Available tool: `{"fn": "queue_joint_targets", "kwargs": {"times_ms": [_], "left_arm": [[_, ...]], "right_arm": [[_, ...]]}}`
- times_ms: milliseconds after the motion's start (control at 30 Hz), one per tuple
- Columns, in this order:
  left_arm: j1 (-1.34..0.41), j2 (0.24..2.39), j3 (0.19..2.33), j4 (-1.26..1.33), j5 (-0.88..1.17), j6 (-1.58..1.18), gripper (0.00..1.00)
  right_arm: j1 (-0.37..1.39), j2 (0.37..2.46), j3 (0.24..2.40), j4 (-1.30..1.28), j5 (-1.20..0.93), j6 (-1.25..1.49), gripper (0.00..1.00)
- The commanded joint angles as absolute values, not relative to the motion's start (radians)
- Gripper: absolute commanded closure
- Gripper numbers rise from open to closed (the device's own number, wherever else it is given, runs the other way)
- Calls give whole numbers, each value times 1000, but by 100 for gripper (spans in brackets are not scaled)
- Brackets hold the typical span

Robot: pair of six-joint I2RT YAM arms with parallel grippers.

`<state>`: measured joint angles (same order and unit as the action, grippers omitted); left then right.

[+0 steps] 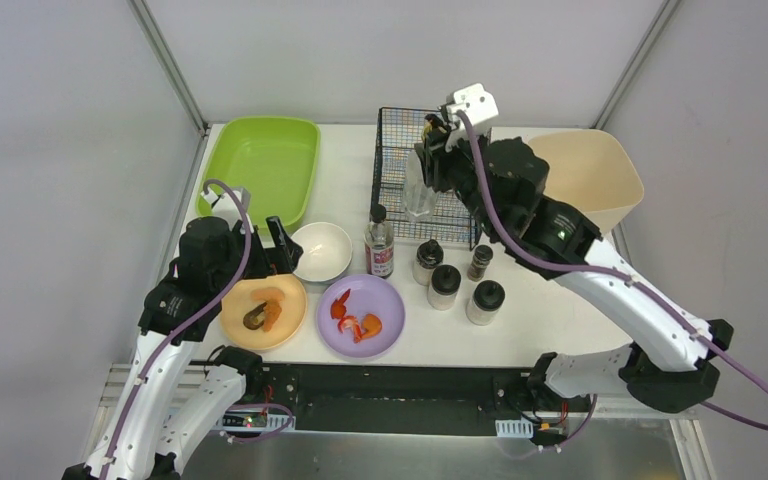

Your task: Clear the kitchen counter

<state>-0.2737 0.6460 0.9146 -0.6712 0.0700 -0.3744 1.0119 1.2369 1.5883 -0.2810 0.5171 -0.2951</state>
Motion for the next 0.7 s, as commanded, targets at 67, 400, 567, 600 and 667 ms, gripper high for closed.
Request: {"fn": "queue_joint_targets", "kwargs": {"times_ms": [67,400,567,600,667], "left_arm": [[-258,642,903,-649,103,-362,0],[-230,636,898,-649,148,-355,0],[-223,638,894,-649,148,-349,0],[-219,640,893,-649,150,-348,0],[-209,645,894,-649,161,-350,0]], "right_arm": [[886,1344,1786,-112,529,-366,100],[703,1544,2008,-23,458,-328,100],[662,1672,2158,-43,460,-316,100],[655,1696,2179,-45,460,-316,100],[645,1735,2214,-43,462,-307,100]]}}
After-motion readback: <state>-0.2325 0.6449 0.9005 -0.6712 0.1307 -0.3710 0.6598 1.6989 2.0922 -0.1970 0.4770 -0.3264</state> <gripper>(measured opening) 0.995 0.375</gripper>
